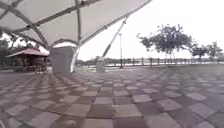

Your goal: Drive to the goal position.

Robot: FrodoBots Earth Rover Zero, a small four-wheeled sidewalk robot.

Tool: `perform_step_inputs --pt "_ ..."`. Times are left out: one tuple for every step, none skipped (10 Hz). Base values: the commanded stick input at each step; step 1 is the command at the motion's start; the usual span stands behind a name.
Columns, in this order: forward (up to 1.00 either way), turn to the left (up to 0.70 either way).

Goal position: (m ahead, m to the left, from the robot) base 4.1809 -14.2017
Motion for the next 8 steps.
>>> perform_step_inputs --pt "0.0 -0.7" --pt "0.0 -0.7" --pt "0.0 -0.7" --pt "0.0 -0.7" --pt "0.0 -0.7" --pt "0.0 -0.7" --pt "0.0 -0.7" --pt "0.0 -0.7"
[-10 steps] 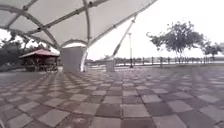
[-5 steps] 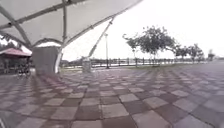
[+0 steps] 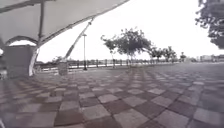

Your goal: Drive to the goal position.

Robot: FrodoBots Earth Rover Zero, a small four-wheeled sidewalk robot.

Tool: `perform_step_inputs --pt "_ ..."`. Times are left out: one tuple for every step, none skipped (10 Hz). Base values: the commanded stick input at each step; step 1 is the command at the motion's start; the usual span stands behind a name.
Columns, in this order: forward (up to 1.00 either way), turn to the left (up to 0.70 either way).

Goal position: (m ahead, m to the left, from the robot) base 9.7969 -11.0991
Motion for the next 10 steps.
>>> perform_step_inputs --pt "0.0 -0.7" --pt "0.0 -0.7" --pt "0.0 -0.7" --pt "0.0 -0.7" --pt "0.0 -0.67" --pt "0.0 -0.36" --pt "0.24 0.0" --pt "0.7 0.0" --pt "0.7 0.0" --pt "0.7 0.0"
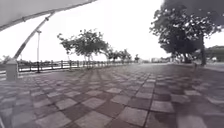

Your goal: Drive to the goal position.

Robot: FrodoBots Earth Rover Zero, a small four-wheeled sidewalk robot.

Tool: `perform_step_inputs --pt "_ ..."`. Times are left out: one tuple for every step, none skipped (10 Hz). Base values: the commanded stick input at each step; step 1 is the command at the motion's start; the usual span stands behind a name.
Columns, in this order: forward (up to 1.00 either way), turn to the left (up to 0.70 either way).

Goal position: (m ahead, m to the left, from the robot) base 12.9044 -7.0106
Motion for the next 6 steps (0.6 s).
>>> perform_step_inputs --pt "0.7 -0.11" --pt "0.7 -0.35" --pt "0.7 -0.35" --pt "0.7 -0.35" --pt "0.7 -0.35" --pt "0.7 -0.35"
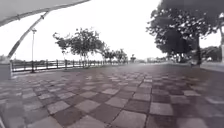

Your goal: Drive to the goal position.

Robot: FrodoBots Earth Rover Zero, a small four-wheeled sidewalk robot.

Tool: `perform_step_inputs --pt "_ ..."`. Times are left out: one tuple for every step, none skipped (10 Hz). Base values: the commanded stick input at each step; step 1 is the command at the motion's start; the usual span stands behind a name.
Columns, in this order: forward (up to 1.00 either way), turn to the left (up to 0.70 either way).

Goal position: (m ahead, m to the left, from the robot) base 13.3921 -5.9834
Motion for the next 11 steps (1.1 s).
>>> perform_step_inputs --pt "0.7 -0.35" --pt "0.7 -0.35" --pt "0.7 -0.35" --pt "0.7 -0.32" --pt "0.7 -0.15" --pt "0.7 0.0" --pt "0.7 0.0" --pt "0.7 0.0" --pt "0.7 0.0" --pt "0.7 0.0" --pt "0.7 0.0"
